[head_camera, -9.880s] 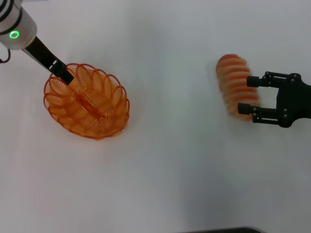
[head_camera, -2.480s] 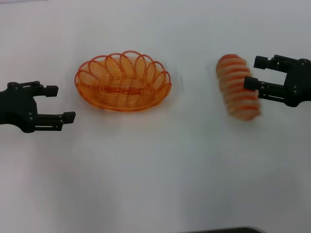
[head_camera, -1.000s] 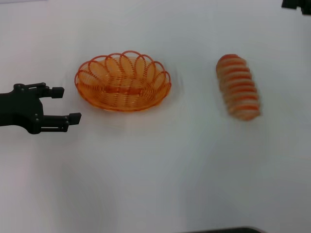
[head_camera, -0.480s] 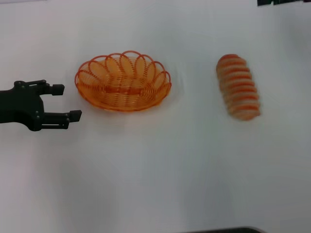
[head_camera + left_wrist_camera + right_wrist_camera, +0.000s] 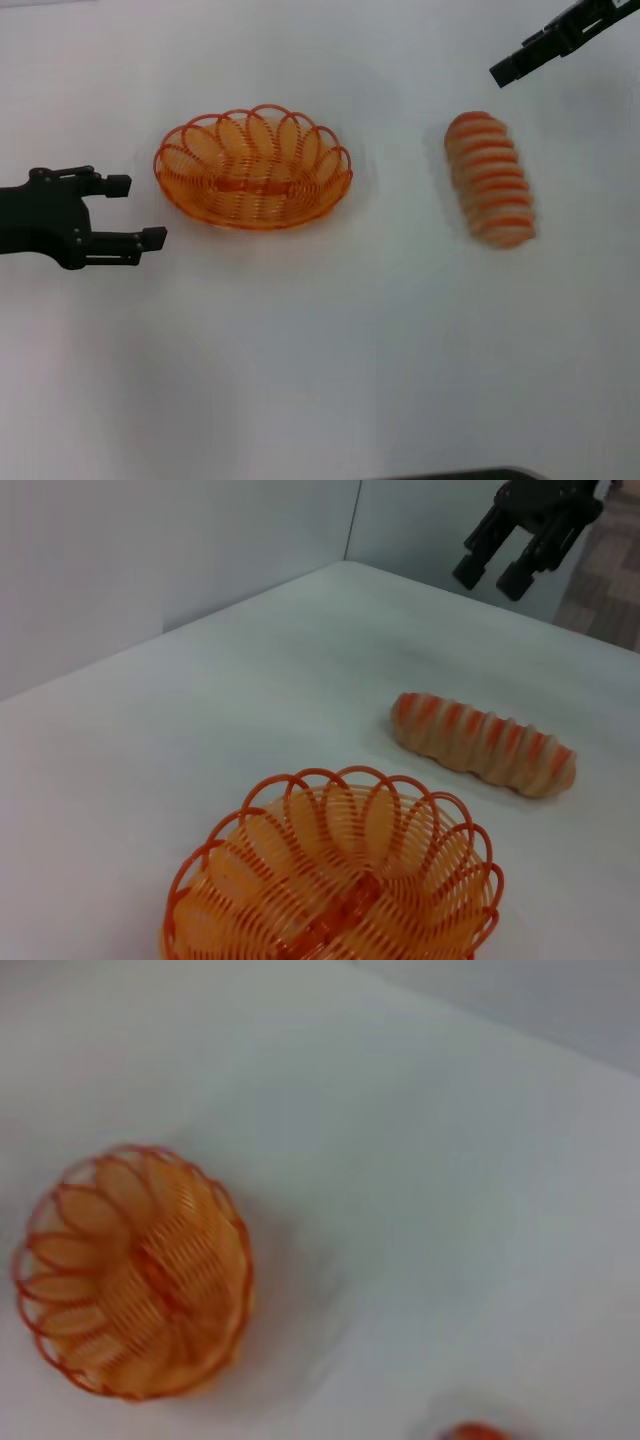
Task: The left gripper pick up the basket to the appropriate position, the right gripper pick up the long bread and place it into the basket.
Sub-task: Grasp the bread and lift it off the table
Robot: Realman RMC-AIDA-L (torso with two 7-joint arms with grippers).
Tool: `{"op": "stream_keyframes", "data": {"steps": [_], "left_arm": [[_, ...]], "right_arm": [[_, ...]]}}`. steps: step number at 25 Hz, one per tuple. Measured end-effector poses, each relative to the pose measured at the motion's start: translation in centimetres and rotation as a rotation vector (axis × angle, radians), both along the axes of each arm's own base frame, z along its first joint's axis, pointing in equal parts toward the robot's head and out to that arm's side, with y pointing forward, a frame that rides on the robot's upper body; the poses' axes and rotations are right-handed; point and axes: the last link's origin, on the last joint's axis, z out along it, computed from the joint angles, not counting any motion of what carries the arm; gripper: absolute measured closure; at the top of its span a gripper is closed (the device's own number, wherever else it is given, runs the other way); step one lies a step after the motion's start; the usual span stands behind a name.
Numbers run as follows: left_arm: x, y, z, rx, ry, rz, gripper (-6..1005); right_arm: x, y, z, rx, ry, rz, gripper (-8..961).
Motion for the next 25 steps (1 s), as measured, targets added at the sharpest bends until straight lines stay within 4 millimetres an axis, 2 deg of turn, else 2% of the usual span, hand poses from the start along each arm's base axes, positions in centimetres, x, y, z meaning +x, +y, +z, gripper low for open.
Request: {"op": "stream_keyframes", "data": {"steps": [5, 13, 19, 25], "left_arm": [[-0.1, 0.2, 0.0, 0.013, 0.011, 0.004, 138], [-0.2, 0.4, 0.0, 0.008, 0.032, 0.005, 138], [-0.3, 0.7, 0.0, 0.020, 0.047, 0.004, 138], [-0.2, 1.0, 0.1, 0.030, 0.058, -0.001, 138]], "right_arm": [[-1.1, 0.5, -1.5, -0.003, -0.089, -0.062, 322], [-1.6, 0.4, -3.5, 0.015, -0.142, -0.180, 333], [-1.3, -0.1, -3.6, 0.016, -0.148, -0.262, 344], [-0.1, -0.8, -4.4, 0.027, -0.191, -0.347, 363]]}}
